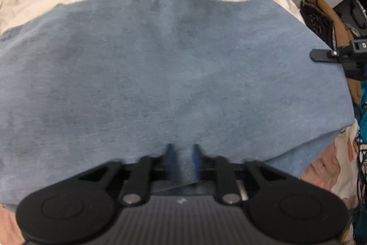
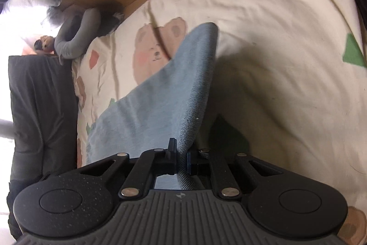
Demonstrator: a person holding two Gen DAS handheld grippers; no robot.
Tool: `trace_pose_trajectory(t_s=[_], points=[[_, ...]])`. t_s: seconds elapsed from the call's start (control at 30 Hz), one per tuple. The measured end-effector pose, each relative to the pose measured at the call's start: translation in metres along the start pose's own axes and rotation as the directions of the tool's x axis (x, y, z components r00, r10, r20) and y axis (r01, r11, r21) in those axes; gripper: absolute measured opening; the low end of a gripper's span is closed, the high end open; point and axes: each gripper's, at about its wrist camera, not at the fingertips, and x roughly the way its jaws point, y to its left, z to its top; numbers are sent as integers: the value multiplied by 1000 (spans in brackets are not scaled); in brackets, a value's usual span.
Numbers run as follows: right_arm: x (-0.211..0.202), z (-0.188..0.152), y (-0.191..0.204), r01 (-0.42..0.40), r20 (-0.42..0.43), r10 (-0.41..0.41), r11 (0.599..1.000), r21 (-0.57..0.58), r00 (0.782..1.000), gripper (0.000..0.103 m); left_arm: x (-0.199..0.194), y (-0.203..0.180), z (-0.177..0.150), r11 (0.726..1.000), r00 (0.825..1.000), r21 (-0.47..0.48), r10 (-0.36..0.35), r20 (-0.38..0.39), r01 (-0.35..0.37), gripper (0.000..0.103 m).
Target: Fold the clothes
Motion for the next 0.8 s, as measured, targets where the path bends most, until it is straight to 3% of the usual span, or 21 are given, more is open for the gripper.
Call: trace_pose_trajectory(t_s=[0.03, 0.07, 0.37, 0.53, 0.63, 0.8], points=[[-2, 1, 9, 2, -2, -2, 1000, -13, 1000, 5, -5, 1, -1, 1000, 1000, 4, 11, 21, -11, 58], [-5, 1, 18, 4, -4, -4, 1000, -26, 1000, 5, -11, 2, -2, 1000, 999, 8, 20, 43, -21, 65], [-11, 6, 108, 85, -75, -99, 982, -172, 992, 5, -48, 43, -18, 996, 990, -84, 25, 138, -14, 75], [1, 6, 158, 146, -130, -188, 949, -278, 974, 5, -71, 69, -30, 985, 976, -170, 41, 216, -4, 79], [9, 6, 184, 201, -165, -263, 926, -320, 950, 5, -84, 81, -39, 973, 966, -230, 63, 252, -3, 79], [18, 10, 226, 233, -176, -322, 888, -395, 930, 5, -102, 97, -47, 960, 949, -281, 88, 304, 2, 79]])
